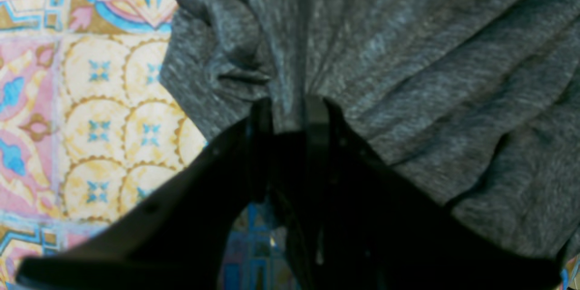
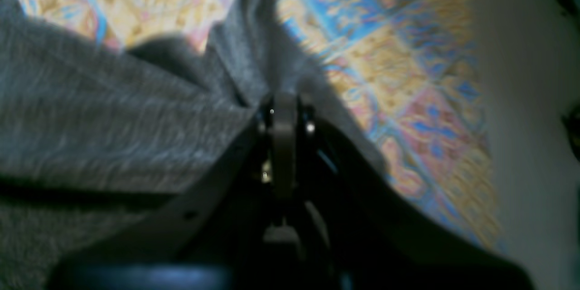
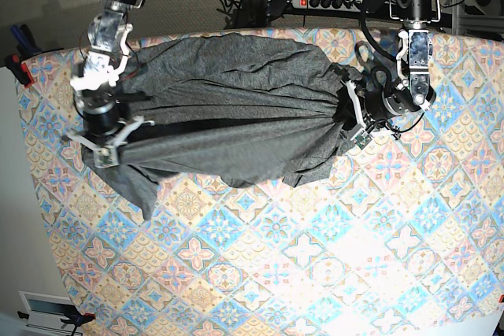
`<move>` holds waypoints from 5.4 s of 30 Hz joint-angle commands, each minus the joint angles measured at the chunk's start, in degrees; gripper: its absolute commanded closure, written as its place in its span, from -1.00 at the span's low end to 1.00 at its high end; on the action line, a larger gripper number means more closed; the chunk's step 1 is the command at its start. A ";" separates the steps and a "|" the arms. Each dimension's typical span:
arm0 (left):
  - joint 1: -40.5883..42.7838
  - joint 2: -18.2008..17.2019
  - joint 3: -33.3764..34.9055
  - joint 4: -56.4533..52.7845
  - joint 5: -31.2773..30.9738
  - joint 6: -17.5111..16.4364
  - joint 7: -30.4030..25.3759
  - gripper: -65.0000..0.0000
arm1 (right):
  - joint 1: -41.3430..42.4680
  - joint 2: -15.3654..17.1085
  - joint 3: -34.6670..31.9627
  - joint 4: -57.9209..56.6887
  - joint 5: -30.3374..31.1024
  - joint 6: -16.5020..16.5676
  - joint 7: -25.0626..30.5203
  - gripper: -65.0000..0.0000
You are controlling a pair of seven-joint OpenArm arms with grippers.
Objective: Layout the t-shirt on the table in an organized manner, then fold the t-shirt properly
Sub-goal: 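Lift and pull the right gripper's fabric back toward the robot, then drag the right gripper's shirt end outward away from the left gripper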
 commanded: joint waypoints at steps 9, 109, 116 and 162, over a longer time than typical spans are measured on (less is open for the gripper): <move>1.90 -0.84 0.18 -1.73 11.53 2.26 12.85 0.62 | -7.01 -1.87 -1.03 6.20 -0.07 -0.68 1.35 1.00; 2.17 -0.84 0.26 -1.73 11.62 2.26 15.49 0.62 | 25.96 12.64 14.53 -56.31 0.55 -0.68 19.02 0.19; 2.25 -0.84 0.26 -1.73 11.62 2.26 15.49 0.62 | 26.04 12.64 24.46 -56.31 0.20 -0.86 19.02 0.19; 2.17 -0.84 0.26 -1.73 11.62 2.26 15.49 0.62 | 16.11 0.59 25.52 -23.34 0.55 3.28 14.54 0.19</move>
